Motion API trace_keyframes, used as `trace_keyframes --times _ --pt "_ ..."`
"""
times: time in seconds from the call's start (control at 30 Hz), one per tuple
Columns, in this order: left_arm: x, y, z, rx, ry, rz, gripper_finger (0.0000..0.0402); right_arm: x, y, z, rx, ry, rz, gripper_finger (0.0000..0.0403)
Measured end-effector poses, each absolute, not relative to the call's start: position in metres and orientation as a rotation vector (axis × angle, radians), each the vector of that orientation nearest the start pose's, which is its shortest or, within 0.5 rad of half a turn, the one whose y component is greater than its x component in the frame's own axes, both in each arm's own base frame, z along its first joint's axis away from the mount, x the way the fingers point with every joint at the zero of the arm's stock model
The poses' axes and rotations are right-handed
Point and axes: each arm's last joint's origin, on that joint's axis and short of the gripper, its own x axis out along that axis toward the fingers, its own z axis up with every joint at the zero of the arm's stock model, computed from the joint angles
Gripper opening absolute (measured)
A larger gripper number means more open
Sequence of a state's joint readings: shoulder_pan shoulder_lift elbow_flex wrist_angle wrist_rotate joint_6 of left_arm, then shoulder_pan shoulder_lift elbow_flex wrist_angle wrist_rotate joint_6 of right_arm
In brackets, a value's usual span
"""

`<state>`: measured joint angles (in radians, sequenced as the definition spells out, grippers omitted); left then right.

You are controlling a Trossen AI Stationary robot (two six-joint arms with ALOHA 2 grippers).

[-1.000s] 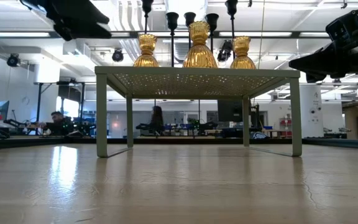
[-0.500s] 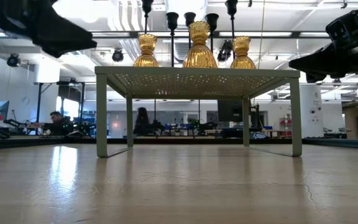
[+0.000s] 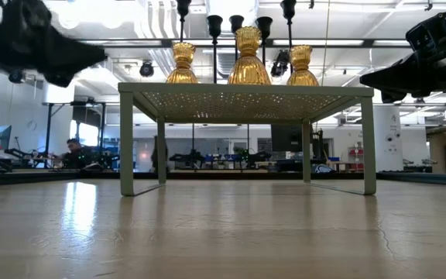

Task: Pick & Place candle stick holders
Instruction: Return to Home Position

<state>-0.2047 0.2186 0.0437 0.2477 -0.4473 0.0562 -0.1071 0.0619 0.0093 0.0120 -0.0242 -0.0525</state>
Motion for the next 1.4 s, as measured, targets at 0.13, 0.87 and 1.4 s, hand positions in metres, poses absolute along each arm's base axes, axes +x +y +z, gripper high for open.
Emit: trace_keyframes --times 0.13,0.87,1.4 --pt "0.107 -0.006 0.177 0.039 -0.058 0.228 0.0113 0.100 -0.010 0.163 -0.050 0.043 -0.082 0.0008" --pt "0.108 -0.007 0.155 0.213 0.147 0.115 0.0036 0.100 -0.010 0.163 -0.050 0.042 -0.082 0.0008" --pt "0.110 -0.012 0.149 0.161 0.194 -0.046 0.0004 0.100 -0.010 0.163 -0.050 0.042 -0.082 0.0008"
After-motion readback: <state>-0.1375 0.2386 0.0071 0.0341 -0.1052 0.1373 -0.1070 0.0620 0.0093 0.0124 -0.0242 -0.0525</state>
